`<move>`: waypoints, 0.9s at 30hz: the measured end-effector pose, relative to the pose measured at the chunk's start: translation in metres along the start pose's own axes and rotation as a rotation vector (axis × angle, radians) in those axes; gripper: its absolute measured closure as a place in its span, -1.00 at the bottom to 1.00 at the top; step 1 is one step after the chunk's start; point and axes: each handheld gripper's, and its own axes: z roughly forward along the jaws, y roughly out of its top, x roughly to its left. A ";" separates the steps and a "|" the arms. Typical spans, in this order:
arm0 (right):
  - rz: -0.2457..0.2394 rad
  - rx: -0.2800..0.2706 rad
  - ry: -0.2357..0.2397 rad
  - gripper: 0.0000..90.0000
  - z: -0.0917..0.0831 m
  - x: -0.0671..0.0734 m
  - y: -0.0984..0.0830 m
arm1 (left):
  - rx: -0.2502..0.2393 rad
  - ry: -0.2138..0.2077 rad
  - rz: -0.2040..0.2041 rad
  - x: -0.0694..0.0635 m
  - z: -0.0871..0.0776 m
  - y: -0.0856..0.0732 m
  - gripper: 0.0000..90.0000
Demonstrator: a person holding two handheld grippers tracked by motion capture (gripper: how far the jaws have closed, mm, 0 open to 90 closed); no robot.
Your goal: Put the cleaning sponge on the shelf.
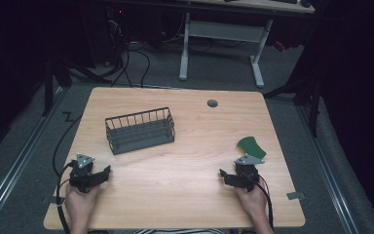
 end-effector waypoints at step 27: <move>-0.002 0.005 0.011 -0.41 -0.001 -0.001 0.000 | -0.001 0.005 -0.007 0.000 0.001 0.001 -0.34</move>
